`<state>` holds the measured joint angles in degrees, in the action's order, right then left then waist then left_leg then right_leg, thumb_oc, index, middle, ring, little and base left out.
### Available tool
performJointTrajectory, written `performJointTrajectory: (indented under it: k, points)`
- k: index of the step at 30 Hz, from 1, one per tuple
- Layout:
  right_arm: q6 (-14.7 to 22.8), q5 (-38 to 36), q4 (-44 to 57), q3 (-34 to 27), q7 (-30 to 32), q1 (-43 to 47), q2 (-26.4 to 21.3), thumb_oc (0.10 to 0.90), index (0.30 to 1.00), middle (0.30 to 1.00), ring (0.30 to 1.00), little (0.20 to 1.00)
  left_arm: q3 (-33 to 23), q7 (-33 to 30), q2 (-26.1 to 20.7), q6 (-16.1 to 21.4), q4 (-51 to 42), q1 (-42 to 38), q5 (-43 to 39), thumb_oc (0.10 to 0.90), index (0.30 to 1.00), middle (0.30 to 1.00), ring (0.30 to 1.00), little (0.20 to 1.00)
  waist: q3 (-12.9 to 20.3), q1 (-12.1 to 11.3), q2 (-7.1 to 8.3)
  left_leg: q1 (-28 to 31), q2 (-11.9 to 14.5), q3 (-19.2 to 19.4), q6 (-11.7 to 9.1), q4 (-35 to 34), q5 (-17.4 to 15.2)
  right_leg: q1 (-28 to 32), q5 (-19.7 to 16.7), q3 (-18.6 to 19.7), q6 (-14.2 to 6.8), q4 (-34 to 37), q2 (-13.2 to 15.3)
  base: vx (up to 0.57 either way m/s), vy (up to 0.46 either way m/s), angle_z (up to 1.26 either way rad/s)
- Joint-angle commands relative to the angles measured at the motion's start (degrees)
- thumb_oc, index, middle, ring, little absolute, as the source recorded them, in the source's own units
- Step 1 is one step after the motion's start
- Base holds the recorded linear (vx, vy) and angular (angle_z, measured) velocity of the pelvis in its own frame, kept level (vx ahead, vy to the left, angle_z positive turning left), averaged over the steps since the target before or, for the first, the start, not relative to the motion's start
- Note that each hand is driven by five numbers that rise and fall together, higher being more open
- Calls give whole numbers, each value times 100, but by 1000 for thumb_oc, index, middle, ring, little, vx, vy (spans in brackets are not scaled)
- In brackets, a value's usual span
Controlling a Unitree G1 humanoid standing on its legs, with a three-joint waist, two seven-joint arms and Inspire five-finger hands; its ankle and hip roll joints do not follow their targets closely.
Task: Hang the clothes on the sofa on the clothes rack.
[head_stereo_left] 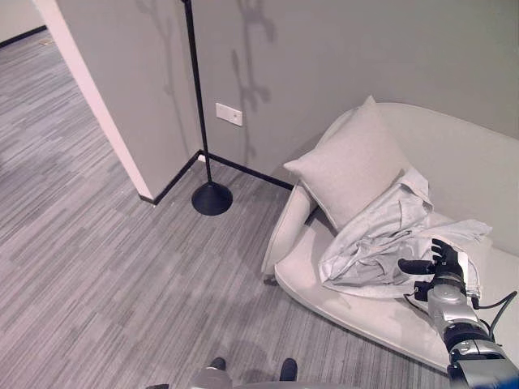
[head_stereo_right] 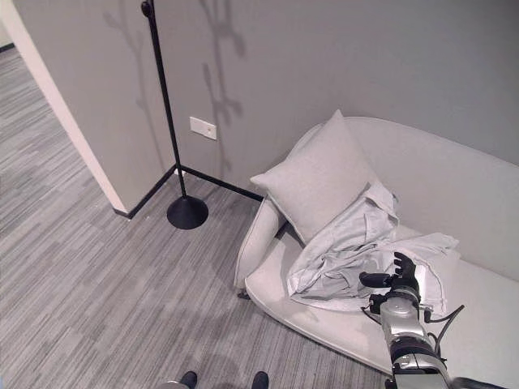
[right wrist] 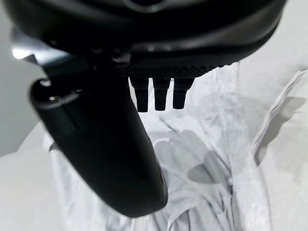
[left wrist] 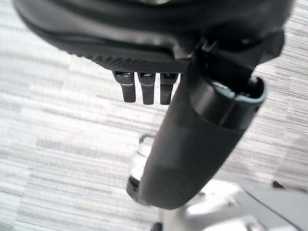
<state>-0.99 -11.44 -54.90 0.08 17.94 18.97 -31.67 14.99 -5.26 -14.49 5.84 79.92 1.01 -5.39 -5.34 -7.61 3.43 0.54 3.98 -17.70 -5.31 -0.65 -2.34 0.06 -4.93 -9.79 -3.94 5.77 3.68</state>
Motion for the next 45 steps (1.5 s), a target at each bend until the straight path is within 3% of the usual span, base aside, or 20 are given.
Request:
performJointTrajectory:
  k: [1, 5, 10, 17, 27, 29, 32, 37, 42, 45]
  points:
    - [534, -372, 22, 63, 120, 668, -459, 800, 900, 900, 900, 900, 555, -73, -36, 235, 28, -510, 292, 800, 900, 900, 900, 900, 282, -58, -128, -389, 473, 29, -147, -435, 447, 266, 267, 269, -439, -77, 456, 30, 30, 7]
    - [571, -1341, -1572, 129, -142, 1412, -451, 800, 900, 900, 900, 900, 1094, 45, -9, 247, -73, -520, 581, 800, 900, 900, 900, 900, 278, -187, -221, -370, 399, 41, -177, -435, 413, 294, 273, 163, -480, -77, 536, 61, 68, -1]
    - [522, -2077, -2607, -87, -332, 1804, -866, 800, 900, 900, 900, 900, 1004, 58, -15, 224, 27, -487, 341, 800, 900, 900, 900, 900, 241, -283, -304, -593, 288, -34, -200, -435, 464, 142, 267, -7, -545, -77, 630, 31, 60, 10]
    - [433, -2376, -3048, 212, -483, 2519, -1159, 800, 900, 900, 900, 900, 1378, 24, -43, 329, -91, -712, 451, 800, 900, 900, 900, 900, 51, -310, -307, -1183, 187, -56, -182, -435, 609, -385, 160, -13, -582, -77, 702, -59, 53, 10]
    - [257, -2701, -3490, 610, -773, 3206, -845, 800, 900, 900, 900, 900, 1690, 52, -96, 393, -303, -1030, 364, 800, 900, 900, 900, 900, -239, -582, -217, -1613, 19, -238, -145, -435, 749, -632, 140, -187, -590, -77, 770, -20, 43, 6]
    - [221, -2986, -3617, 566, -905, 3228, -698, 400, 300, 300, 300, 300, 1700, 52, -96, 395, -288, -1131, 340, 800, 900, 900, 900, 900, -271, -672, -185, -1703, -18, -309, -155, -435, 771, -661, 153, -279, -587, -77, 779, -2, 10, 14]
    - [88, -3462, -3837, 386, -1084, 3180, -403, 400, 300, 300, 300, 300, 1622, 54, -163, 359, -254, -1305, 354, 800, 900, 900, 900, 900, -378, -920, -157, -1861, -87, -446, -190, -435, 830, -679, 183, -441, -590, -77, 792, 2, -5, 25]
    - [88, -3671, -3747, 341, -1180, 3052, -89, 400, 300, 300, 300, 300, 1423, -15, -236, 341, -184, -1315, 284, 800, 900, 900, 900, 900, -395, -1085, -109, -1916, -108, -524, -211, -435, 844, -667, 230, -527, -581, -77, 777, 21, -4, 14]
    - [156, -3578, -3516, 466, -1230, 2970, 9, 400, 300, 300, 300, 300, 1275, -36, -307, 348, -160, -1228, 295, 800, 900, 900, 900, 900, -370, -1087, -64, -1852, -75, -488, -230, -435, 828, -601, 251, -515, -572, -77, 765, 7, -3, 0]
    - [307, -3493, -2974, 635, -1258, 2942, 48, 400, 300, 300, 300, 300, 1066, -73, -372, 356, -169, -1113, 268, 800, 900, 900, 900, 900, -318, -959, 2, -1735, 19, -372, -253, -435, 792, -554, 247, -432, -568, -77, 754, 0, 0, 0]
